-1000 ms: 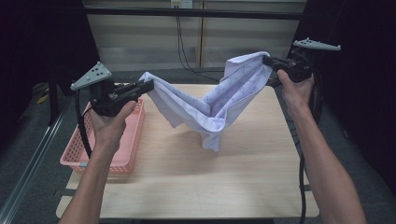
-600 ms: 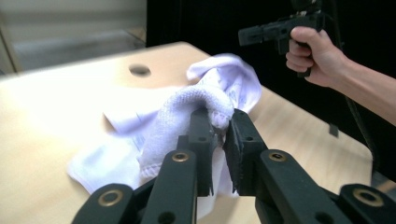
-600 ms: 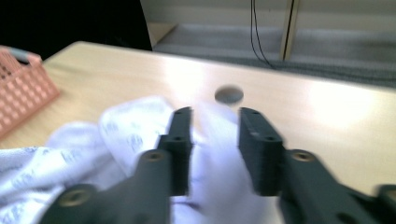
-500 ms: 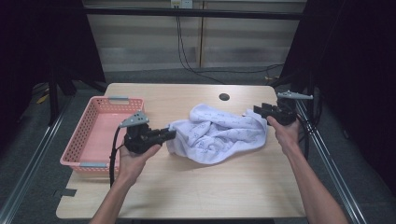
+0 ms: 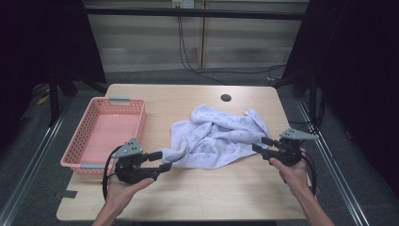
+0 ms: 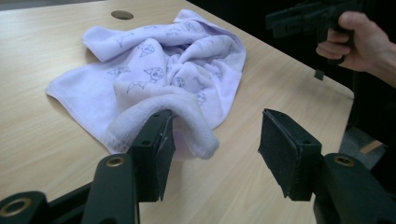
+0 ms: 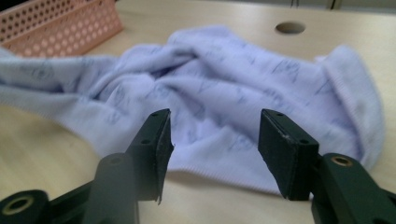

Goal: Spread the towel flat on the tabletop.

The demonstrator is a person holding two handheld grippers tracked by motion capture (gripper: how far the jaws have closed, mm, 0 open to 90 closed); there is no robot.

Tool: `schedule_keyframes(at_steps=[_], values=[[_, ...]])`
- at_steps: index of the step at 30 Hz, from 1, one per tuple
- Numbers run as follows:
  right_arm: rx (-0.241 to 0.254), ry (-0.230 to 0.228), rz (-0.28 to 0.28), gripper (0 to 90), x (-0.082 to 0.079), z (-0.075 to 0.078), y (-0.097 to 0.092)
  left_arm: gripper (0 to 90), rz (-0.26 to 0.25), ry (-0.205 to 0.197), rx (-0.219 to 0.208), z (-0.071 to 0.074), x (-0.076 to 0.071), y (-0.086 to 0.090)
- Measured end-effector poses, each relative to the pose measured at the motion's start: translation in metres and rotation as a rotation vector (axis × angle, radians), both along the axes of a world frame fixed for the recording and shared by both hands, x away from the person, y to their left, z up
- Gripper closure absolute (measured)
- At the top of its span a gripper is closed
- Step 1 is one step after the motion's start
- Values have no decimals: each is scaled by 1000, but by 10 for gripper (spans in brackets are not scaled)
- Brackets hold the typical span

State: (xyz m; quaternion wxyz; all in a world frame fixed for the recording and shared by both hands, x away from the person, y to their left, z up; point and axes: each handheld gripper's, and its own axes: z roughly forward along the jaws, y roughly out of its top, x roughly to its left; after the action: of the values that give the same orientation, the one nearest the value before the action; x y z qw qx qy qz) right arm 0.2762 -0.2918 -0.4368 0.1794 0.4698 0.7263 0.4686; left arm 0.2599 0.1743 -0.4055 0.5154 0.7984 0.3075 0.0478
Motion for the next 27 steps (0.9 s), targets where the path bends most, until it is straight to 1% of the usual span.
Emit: schedule_keyframes(at_steps=[1, 2, 4, 6, 7, 8, 9, 10, 11, 12, 13, 14, 15, 16, 17, 18, 19, 20, 21, 22, 23, 24, 25, 26, 27], values=[[-17, 9, 13, 431, -3, -3, 3, 442, 0, -6, 9, 0, -1, 2], [-22, 16, 15, 430, -7, -6, 6, 441, 4, -11, 2, 1, -2, 4], [-13, 40, 39, 425, -14, -14, 12, 440, 11, -18, -14, 3, -4, 7], [-20, 63, 73, 425, -19, -23, 23, 457, 8, -18, -13, 2, 0, 7], [-28, 74, 91, 424, -19, -27, 28, 465, 20, -24, -23, 0, 2, 7], [-36, 78, 103, 423, -18, -29, 33, 474, 24, -28, -21, -1, 4, 6], [-34, 84, 107, 424, -18, -31, 37, 499, 19, -28, -11, -4, 7, 4], [-34, 86, 124, 426, -17, -32, 42, 534, 24, -11, 2, -9, 11, 0], [-36, 85, 137, 434, -17, -33, 48, 537, 15, 22, 13, -17, 17, -4], [-43, 83, 158, 450, -16, -34, 59, 553, 8, 45, 35, -25, 23, -8], [-43, 83, 158, 450, -16, -34, 59, 553, 5, 56, 68, -35, 28, -13], [-43, 86, 175, 458, -15, -35, 64, 553, -14, 89, 85, -45, 34, -17], [-47, 86, 204, 472, -15, -37, 74, 538, -24, 121, 101, -55, 40, -21], [-47, 86, 204, 472, -15, -37, 74, 538, -22, 150, 131, -65, 45, -25], [-50, 87, 226, 474, -15, -39, 79, 546, -43, 171, 167, -74, 47, -30], [-53, 94, 241, 474, -16, -40, 84, 560, -50, 170, 207, -80, 47, -33], [-58, 97, 251, 469, -16, -42, 88, 606, -57, 184, 231, -86, 48, -37], [-63, 102, 265, 462, -16, -43, 92, 682, -69, 191, 244, -88, 48, -39], [-79, 108, 282, 449, -15, -46, 100, 781, -67, 189, 250, -89, 48, -39], [-79, 108, 282, 449, -15, -46, 100, 781, -68, 202, 243, -89, 49, -38], [-78, 111, 287, 444, -14, -48, 103, 803, -61, 209, 238, -90, 50, -38], [-81, 113, 289, 442, -12, -49, 105, 808, -67, 220, 232, -90, 51, -36], [-92, 113, 287, 439, -10, -50, 108, 808, -59, 225, 218, -91, 51, -36], [-111, 108, 282, 434, -6, -51, 111, 806, -63, 231, 213, -91, 52, -35], [-125, 108, 282, 426, -2, -53, 113, 793, -60, 242, 195, -92, 52, -34]])
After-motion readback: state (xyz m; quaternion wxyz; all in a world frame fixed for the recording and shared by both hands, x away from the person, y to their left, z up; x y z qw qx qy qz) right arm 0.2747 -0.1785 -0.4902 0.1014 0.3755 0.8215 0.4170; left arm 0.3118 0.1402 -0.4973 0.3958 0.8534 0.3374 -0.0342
